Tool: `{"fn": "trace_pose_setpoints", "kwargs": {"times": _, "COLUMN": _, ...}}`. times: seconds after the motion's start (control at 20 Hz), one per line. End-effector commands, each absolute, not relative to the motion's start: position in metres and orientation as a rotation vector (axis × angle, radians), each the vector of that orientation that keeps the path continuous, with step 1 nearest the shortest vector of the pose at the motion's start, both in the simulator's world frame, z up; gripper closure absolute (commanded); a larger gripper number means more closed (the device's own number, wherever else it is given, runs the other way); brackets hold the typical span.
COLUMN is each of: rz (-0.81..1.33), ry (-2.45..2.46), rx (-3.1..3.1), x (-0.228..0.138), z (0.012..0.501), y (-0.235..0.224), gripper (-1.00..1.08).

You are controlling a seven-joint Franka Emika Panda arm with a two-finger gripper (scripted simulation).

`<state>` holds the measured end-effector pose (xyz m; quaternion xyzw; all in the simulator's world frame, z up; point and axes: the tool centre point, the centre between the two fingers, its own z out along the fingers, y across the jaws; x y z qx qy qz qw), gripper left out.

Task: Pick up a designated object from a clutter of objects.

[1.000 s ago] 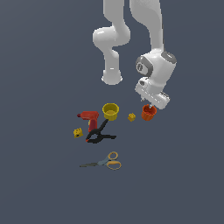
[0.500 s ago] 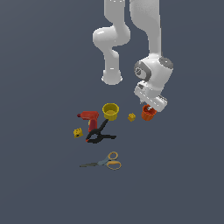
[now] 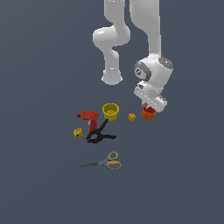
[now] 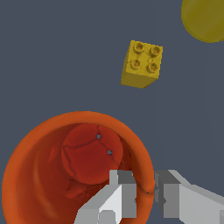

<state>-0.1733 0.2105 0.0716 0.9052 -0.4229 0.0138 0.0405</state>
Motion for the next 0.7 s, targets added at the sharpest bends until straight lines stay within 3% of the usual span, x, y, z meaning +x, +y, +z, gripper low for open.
{"fn": "trace_pose_setpoints", "kwargs": {"times": 0.0, "rz": 0.042, "ry": -1.295, "rx": 2.773, "x": -0.173, "z": 0.072, "y": 0.211, "gripper": 1.08}}
{"fn": "trace_pose_setpoints", "kwargs": {"times": 0.65, "rz": 0.039, "ry": -1.294, "rx": 2.774, "x": -0.171, "z": 0.107, "y": 0.206, "gripper": 1.08}}
